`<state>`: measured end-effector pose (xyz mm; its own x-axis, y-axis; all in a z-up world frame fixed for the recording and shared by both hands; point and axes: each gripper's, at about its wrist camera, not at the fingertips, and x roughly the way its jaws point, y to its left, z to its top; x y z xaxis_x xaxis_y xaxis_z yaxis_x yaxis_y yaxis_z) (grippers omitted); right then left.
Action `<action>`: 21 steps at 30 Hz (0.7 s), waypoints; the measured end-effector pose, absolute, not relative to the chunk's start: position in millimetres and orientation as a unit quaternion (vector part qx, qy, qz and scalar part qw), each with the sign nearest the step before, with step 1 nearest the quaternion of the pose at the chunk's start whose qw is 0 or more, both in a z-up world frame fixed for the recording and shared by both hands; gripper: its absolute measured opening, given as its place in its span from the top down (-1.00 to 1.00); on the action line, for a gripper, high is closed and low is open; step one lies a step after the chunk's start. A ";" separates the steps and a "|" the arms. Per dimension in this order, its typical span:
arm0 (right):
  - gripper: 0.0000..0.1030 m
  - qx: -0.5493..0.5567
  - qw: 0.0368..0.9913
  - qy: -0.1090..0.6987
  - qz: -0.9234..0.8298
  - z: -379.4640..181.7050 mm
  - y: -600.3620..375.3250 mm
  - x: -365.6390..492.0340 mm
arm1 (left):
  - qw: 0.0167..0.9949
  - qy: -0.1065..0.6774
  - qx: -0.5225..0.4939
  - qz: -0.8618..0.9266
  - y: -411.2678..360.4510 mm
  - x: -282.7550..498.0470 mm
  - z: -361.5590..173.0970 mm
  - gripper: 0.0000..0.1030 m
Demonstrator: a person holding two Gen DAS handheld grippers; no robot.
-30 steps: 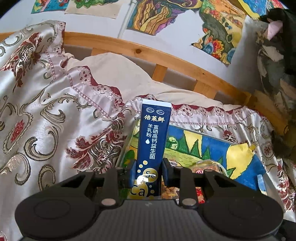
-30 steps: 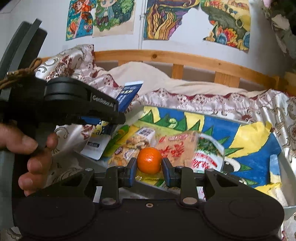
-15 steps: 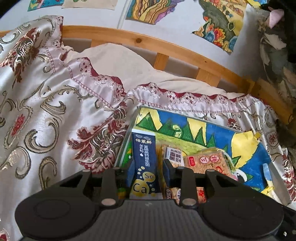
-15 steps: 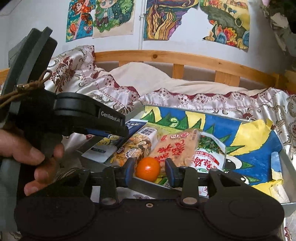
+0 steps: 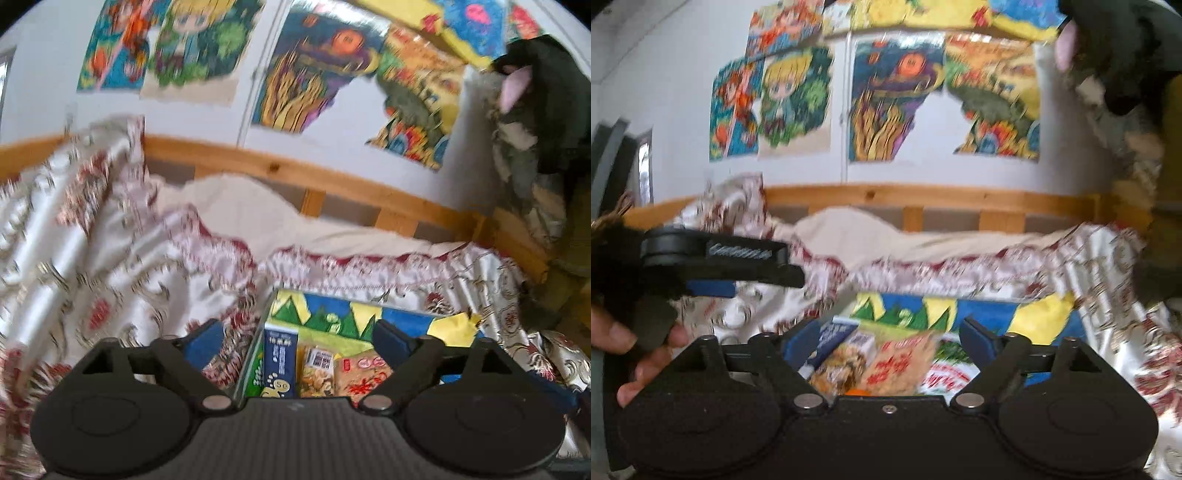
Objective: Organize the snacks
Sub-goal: 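Carry the milk stick and mandarin into the painted tray and open both tools, then lift both tools away from the tray back over the remaining snacks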
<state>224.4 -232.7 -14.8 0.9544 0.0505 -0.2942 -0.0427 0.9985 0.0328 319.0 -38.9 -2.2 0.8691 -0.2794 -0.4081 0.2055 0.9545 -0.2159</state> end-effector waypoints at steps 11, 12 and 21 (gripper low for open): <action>-0.95 0.034 0.996 0.086 0.008 22.9 -247.6 130.9 | 0.979 0.165 -0.078 -0.091 -22.7 222.4 33.4 -0.99; -0.96 0.036 0.996 0.084 0.009 24.3 -247.5 122.4 | 0.979 0.164 -0.080 -0.089 -19.7 212.1 34.6 -0.99; -0.98 0.034 0.995 0.094 0.010 30.9 -248.0 56.6 | 0.973 0.192 -0.091 -0.085 -7.3 143.1 34.7 -0.99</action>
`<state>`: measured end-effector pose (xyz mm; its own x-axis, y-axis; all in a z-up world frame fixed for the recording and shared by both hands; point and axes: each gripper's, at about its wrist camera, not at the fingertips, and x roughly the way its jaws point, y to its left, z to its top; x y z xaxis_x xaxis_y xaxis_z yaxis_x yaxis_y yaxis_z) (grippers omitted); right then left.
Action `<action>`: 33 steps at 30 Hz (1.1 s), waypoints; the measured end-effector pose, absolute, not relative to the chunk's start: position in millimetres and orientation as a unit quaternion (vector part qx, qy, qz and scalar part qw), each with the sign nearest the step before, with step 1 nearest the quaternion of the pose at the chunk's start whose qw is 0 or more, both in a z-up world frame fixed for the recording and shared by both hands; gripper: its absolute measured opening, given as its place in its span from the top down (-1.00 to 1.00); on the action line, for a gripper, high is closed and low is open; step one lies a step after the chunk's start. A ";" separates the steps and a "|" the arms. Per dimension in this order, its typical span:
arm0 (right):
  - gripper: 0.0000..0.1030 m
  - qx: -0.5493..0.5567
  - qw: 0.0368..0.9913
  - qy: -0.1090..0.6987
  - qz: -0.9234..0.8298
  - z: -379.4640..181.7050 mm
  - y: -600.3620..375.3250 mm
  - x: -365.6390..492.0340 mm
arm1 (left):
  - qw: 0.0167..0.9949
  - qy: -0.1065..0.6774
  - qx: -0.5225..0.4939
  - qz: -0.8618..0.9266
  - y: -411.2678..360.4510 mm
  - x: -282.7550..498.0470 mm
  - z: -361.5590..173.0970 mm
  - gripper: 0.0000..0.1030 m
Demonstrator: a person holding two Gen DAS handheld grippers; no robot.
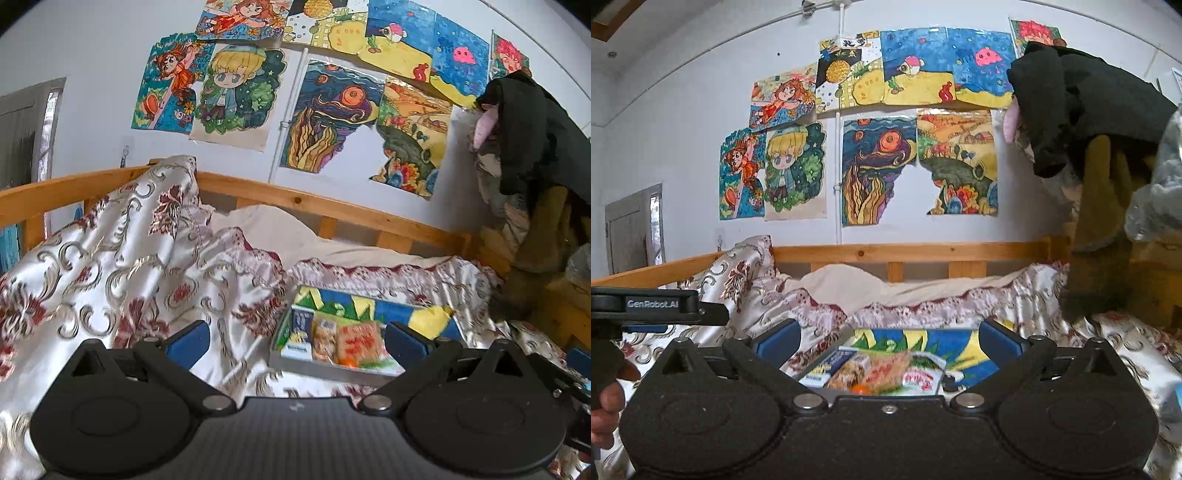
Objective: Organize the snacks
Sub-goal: 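Lift both tools away from the tray back over the remaining snacks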
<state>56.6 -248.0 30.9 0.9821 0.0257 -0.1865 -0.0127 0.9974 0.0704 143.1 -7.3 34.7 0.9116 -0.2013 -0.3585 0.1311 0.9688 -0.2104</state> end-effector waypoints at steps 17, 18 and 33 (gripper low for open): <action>-0.99 0.060 0.991 0.123 0.012 26.8 -256.8 -14.6 | 0.976 0.212 -0.023 -0.052 -16.7 63.8 21.8 -0.99; -0.99 0.061 0.990 0.125 0.010 26.2 -256.5 -16.6 | 0.976 0.211 -0.019 -0.054 -16.9 60.8 21.2 -0.99; -0.99 0.049 0.984 0.172 -0.016 15.8 -252.5 -31.3 | 0.971 0.233 0.011 -0.048 -24.6 43.6 14.4 -0.99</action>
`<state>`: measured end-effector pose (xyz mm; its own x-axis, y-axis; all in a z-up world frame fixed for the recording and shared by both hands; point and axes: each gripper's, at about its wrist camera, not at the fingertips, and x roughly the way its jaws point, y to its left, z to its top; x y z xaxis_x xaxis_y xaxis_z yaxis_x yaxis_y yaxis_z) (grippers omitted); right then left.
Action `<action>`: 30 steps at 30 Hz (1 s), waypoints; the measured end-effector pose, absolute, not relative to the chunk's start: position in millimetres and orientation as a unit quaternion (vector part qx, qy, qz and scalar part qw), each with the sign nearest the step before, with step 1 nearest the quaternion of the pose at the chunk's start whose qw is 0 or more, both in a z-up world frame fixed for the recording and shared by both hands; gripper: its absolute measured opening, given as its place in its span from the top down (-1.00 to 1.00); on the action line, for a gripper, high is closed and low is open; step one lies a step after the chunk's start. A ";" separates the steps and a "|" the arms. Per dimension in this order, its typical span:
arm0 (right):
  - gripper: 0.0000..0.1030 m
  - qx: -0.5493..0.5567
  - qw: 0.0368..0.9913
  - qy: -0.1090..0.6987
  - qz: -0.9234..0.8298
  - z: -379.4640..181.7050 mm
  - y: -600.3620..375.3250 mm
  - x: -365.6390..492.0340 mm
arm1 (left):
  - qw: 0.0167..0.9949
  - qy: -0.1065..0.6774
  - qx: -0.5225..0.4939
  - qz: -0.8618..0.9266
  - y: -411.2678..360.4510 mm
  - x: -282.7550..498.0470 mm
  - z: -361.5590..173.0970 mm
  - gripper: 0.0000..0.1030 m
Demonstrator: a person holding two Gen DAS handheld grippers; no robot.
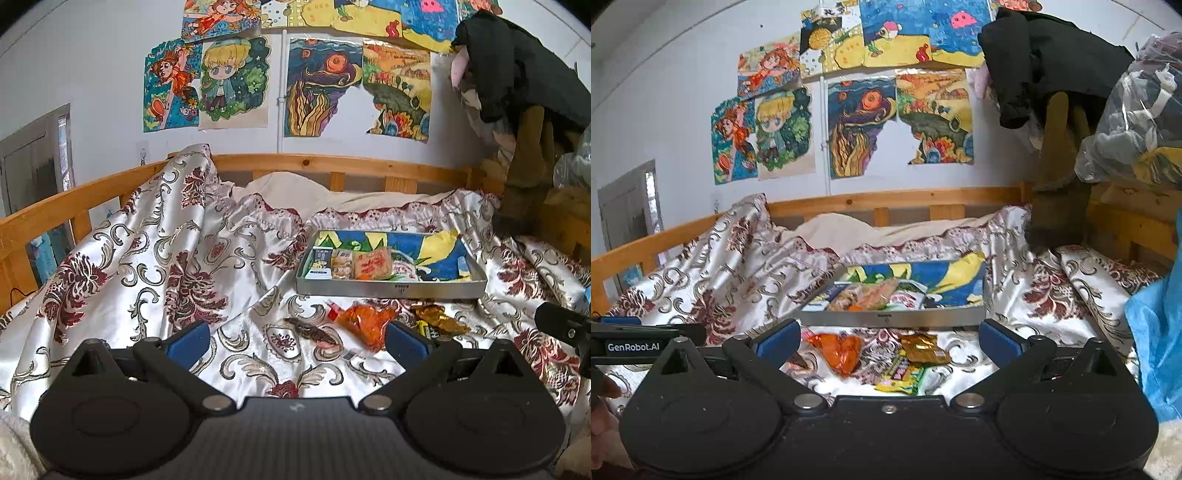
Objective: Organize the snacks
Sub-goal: 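Lift both tools away from the tray back over the remaining snacks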
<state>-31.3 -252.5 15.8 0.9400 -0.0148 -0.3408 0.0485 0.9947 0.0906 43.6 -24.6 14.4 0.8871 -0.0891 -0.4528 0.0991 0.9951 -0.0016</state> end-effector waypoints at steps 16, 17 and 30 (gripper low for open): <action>-0.99 0.038 0.979 0.201 -0.007 8.8 -247.4 -24.2 | 0.965 0.260 0.013 -0.043 -26.1 47.6 11.8 -0.99; -0.99 0.039 0.978 0.204 -0.008 8.5 -247.8 -23.3 | 0.963 0.265 0.013 -0.045 -26.1 49.1 11.8 -0.99; -0.99 0.043 0.967 0.250 -0.007 6.1 -249.4 -7.9 | 0.947 0.316 0.005 -0.062 -25.7 64.6 8.1 -0.99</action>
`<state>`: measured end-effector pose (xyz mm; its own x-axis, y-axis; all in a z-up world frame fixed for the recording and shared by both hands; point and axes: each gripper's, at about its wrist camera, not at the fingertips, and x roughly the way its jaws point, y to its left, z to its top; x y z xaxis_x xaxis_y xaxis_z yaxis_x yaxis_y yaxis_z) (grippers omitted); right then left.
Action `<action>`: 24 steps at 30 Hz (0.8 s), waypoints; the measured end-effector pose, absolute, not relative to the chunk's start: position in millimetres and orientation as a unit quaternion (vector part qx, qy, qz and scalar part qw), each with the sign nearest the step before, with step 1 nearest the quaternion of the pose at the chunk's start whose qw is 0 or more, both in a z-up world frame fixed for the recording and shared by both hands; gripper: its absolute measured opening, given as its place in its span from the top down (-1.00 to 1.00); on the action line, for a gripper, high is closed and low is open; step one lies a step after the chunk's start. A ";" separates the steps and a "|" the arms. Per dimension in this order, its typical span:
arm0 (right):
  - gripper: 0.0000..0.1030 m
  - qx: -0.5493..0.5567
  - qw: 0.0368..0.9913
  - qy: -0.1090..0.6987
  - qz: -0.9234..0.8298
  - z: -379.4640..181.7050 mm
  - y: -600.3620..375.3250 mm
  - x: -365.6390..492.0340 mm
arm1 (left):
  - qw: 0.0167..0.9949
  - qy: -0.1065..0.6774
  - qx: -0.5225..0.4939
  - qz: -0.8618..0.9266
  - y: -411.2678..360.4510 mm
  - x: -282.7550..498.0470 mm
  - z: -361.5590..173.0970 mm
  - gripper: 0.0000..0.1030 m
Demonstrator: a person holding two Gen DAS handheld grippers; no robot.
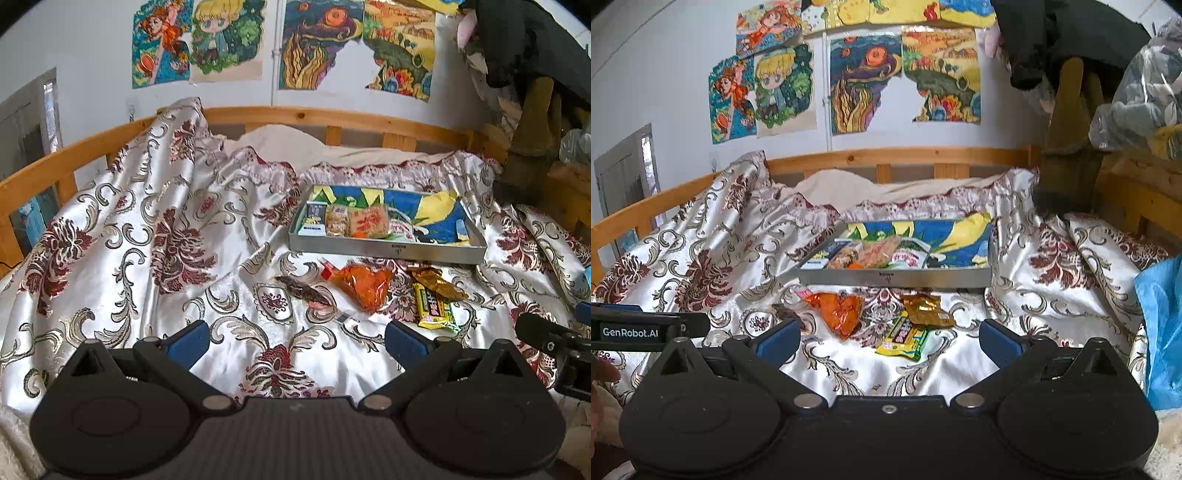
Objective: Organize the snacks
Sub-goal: 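Lift both tools away from the tray back over the remaining snacks, then grasp the orange spicy snack bag with left tool while right tool grasps the gold foil bag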
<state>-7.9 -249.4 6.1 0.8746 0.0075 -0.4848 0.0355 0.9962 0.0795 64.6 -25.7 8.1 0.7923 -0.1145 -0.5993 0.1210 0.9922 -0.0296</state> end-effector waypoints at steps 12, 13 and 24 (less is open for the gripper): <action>-0.99 0.099 0.941 0.322 0.000 5.5 -273.6 45.1 | 0.929 0.354 0.003 -0.104 -32.0 117.6 1.8 -0.99; -0.99 0.085 0.943 0.321 -0.007 6.2 -272.3 50.0 | 0.929 0.353 0.003 -0.110 -33.0 122.9 -0.2 -0.99; -0.99 0.108 0.924 0.367 -0.024 -7.4 -295.2 132.7 | 0.917 0.384 -0.026 -0.103 -48.1 173.9 -29.8 -0.99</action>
